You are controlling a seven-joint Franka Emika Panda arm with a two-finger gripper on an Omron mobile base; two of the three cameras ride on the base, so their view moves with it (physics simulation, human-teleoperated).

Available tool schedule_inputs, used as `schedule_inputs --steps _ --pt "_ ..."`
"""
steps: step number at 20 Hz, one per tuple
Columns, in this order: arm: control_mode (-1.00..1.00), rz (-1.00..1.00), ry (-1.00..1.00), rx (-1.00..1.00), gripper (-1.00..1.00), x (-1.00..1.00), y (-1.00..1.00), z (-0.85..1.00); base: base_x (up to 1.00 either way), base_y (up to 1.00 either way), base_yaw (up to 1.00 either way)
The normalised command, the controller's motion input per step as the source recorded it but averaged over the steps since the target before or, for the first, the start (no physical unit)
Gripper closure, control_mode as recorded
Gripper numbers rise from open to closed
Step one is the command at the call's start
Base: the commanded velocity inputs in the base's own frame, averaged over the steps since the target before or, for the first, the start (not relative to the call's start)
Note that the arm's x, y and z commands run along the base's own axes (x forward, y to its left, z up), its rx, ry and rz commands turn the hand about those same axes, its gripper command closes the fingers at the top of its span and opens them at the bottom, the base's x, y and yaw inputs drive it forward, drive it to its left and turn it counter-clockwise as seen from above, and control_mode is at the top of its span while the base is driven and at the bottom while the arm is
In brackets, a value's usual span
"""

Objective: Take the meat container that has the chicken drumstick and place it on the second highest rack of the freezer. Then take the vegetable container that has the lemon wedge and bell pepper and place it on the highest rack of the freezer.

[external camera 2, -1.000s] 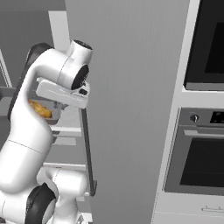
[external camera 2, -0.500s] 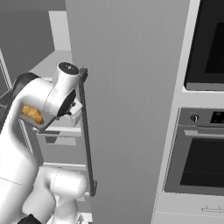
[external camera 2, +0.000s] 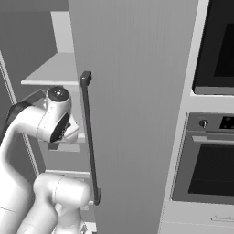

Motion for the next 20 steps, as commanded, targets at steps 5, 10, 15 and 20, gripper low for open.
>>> schedule_inputs --steps 5,10,15,20 --pt "-1.0 -0.09 0.0 0.03 1.0 0.61 0.06 -0.31 0.0 0.0 0.0" --pt "-1.0 -0.15 0.0 0.17 1.0 0.51 0.19 -0.52 0.0 0.0 0.0" --pt "-1.0 -0.26 0.0 0.16 1.0 0.4 0.36 -0.55 0.0 0.0 0.0" --pt "-1.0 -0.24 0.0 0.01 1.0 0.36 0.49 -0.34 0.0 0.0 0.0"
